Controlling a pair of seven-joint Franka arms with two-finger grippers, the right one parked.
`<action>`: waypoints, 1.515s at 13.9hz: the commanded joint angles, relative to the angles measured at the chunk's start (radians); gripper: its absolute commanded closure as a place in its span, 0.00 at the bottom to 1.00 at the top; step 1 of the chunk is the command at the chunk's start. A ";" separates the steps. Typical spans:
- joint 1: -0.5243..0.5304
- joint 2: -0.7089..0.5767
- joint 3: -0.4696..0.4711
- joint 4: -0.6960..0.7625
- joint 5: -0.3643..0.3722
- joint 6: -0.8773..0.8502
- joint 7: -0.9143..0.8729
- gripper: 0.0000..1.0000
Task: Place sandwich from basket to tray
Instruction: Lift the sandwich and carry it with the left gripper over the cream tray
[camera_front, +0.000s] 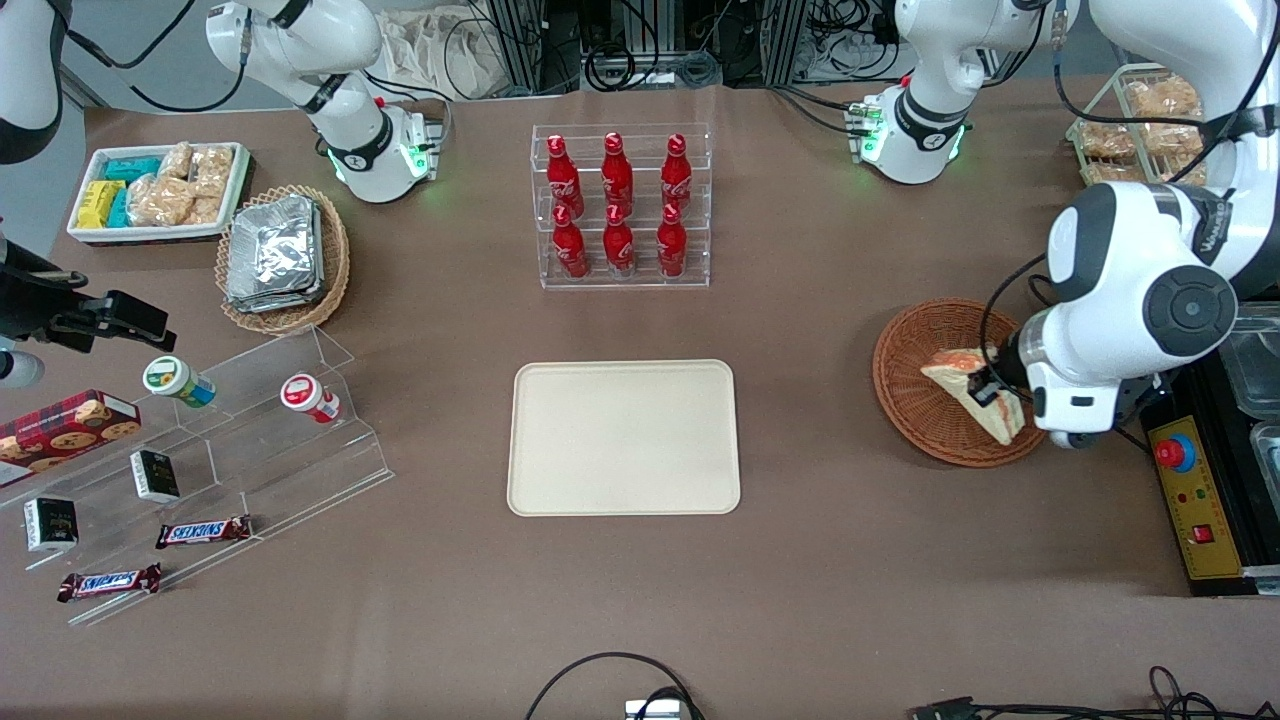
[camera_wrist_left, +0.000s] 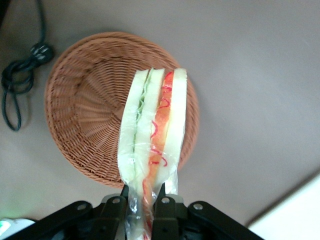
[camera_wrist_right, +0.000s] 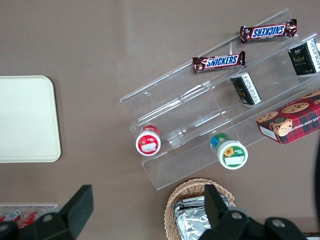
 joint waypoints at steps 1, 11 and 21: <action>-0.007 0.067 -0.105 0.096 -0.007 -0.033 0.112 0.98; -0.211 0.559 -0.261 0.463 0.114 0.094 0.031 0.99; -0.266 0.605 -0.261 0.457 0.119 0.095 -0.006 0.00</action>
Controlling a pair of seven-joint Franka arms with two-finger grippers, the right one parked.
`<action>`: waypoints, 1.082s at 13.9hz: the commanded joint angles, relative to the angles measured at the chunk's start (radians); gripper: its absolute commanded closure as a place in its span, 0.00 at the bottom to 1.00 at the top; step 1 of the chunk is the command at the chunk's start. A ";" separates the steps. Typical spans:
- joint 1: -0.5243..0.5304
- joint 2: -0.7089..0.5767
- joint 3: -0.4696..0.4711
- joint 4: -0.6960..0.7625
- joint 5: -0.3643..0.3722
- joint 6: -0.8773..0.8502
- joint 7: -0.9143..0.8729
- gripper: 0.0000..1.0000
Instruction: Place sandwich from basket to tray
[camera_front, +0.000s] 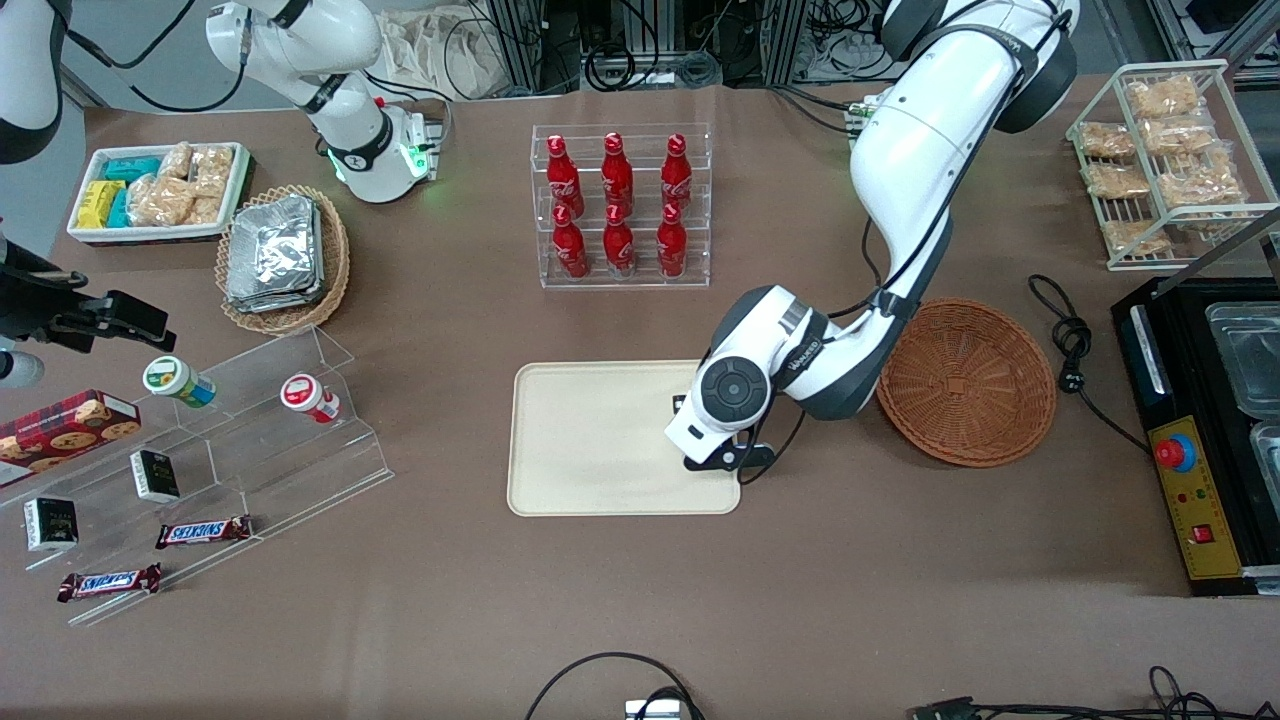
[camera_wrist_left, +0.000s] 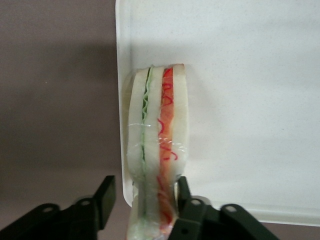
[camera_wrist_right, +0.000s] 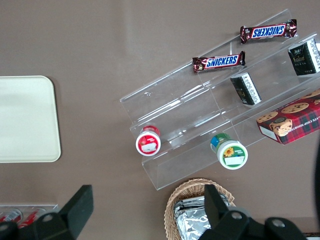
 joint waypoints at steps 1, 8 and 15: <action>-0.008 -0.003 0.004 0.031 0.019 -0.031 -0.024 0.00; 0.138 -0.367 0.009 -0.328 0.031 0.008 -0.093 0.00; 0.196 -0.747 0.018 -0.770 0.014 0.194 0.028 0.00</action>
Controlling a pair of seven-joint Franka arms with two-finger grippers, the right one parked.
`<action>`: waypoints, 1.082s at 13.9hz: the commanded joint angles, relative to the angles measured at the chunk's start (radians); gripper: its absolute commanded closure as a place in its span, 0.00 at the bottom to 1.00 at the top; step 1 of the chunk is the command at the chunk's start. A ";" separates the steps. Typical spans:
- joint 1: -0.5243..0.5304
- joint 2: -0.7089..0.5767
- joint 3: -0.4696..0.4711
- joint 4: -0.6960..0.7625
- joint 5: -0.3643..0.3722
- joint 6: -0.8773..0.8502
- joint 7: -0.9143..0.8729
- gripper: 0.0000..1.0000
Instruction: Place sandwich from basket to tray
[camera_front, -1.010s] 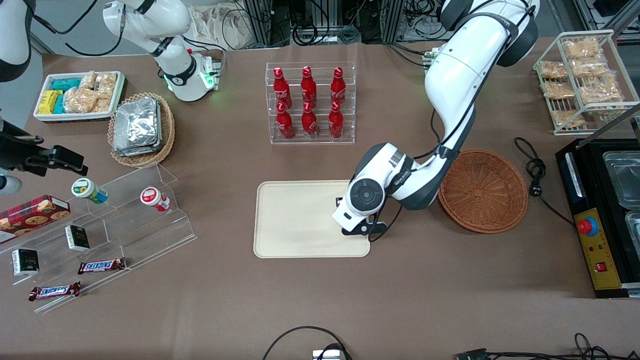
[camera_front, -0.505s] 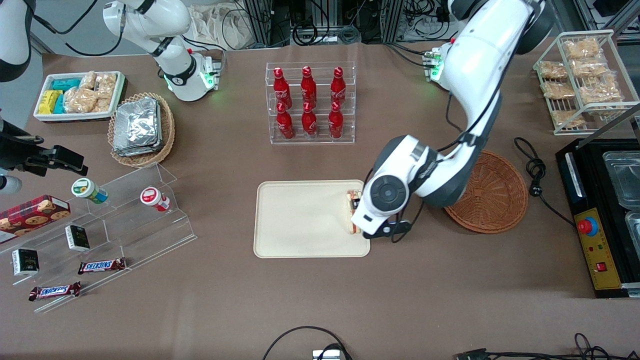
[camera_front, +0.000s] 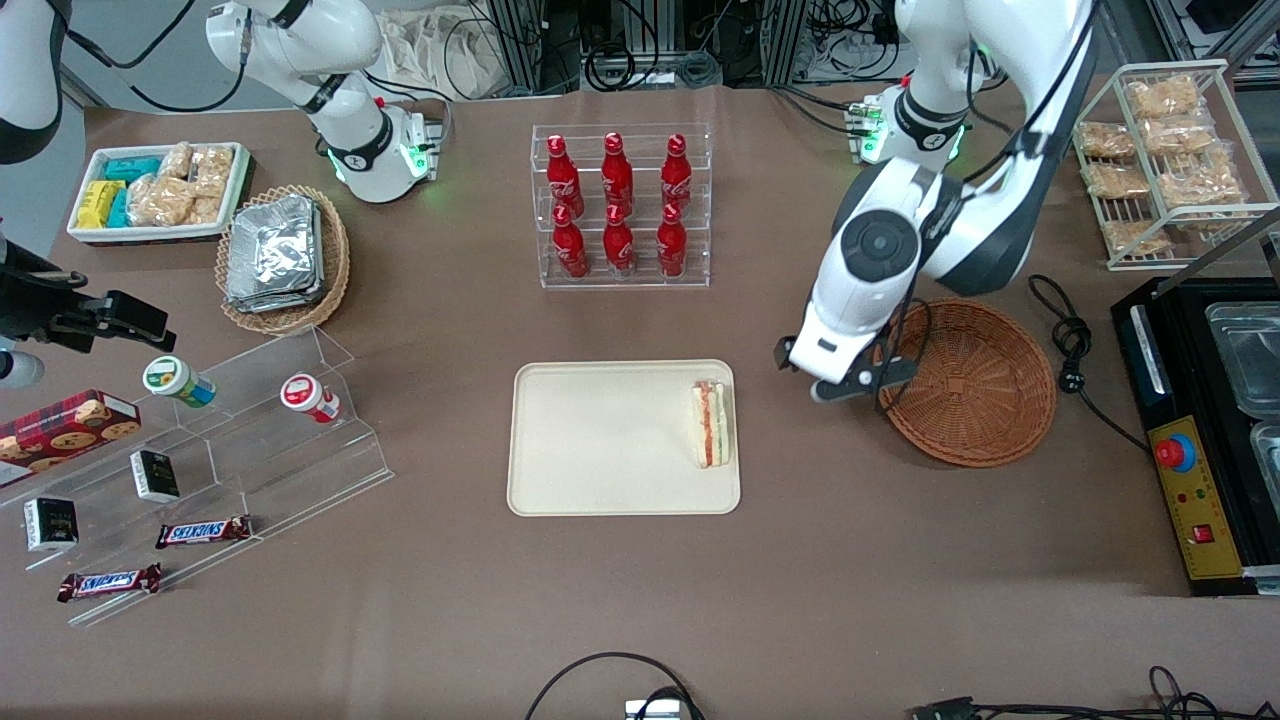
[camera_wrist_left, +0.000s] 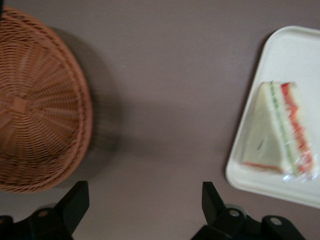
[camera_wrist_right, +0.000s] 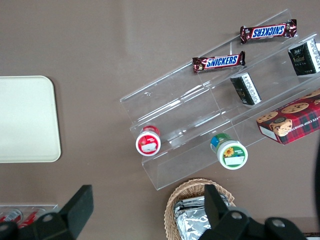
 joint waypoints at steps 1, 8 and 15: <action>0.062 -0.098 0.006 -0.060 -0.011 -0.037 0.103 0.00; 0.272 -0.184 0.009 0.058 -0.092 -0.295 0.423 0.00; 0.375 -0.187 0.021 0.160 -0.109 -0.398 0.565 0.00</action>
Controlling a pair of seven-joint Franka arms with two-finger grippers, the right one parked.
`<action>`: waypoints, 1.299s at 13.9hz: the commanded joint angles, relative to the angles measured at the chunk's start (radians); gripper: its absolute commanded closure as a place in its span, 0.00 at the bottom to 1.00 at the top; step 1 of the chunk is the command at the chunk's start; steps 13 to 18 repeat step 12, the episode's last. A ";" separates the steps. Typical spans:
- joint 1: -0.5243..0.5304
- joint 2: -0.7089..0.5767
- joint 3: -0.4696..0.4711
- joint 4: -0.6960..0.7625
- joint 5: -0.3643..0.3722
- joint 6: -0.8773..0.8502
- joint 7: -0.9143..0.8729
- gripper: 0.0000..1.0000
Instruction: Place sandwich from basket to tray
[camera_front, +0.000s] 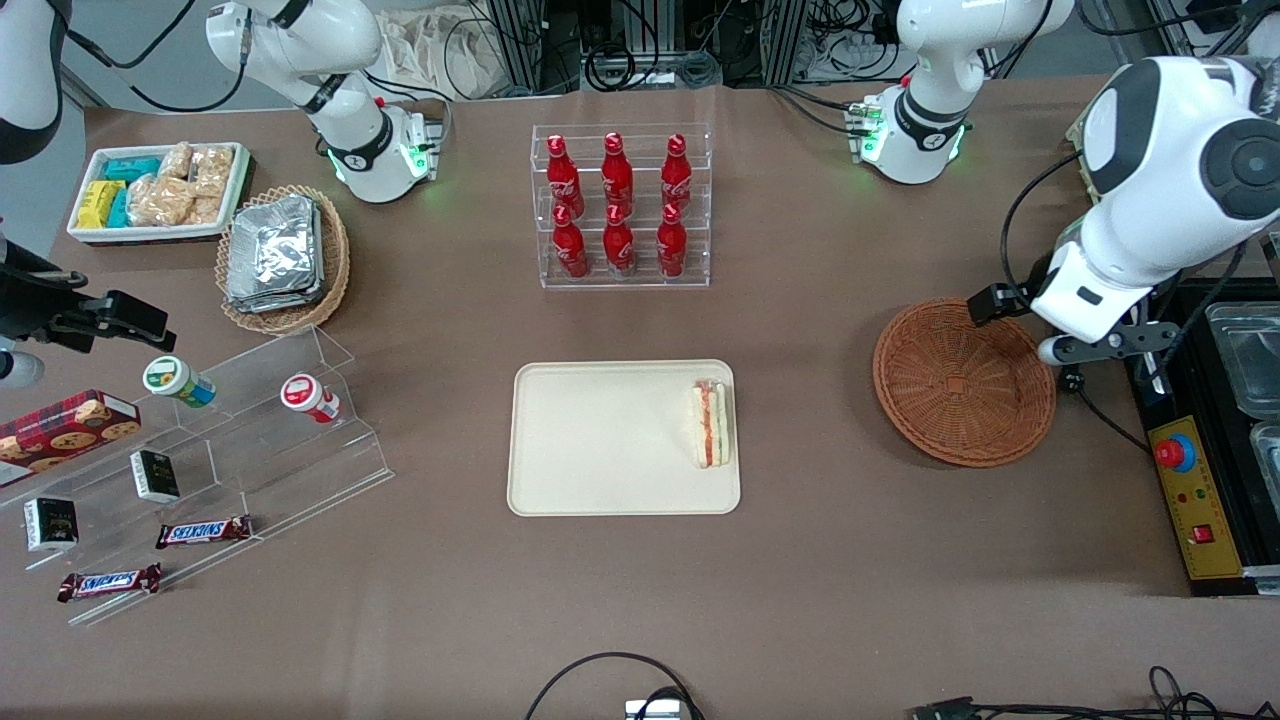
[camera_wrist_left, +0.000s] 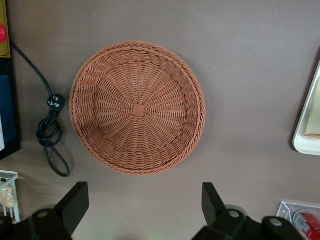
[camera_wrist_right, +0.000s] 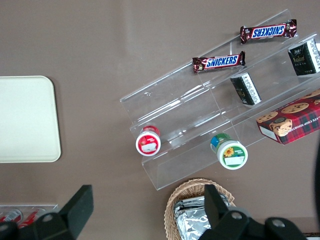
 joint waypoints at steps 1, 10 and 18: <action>0.013 0.011 -0.002 0.051 -0.002 -0.048 0.031 0.00; 0.028 0.101 0.002 0.225 0.025 -0.196 0.202 0.00; 0.033 0.104 0.002 0.232 0.025 -0.196 0.250 0.00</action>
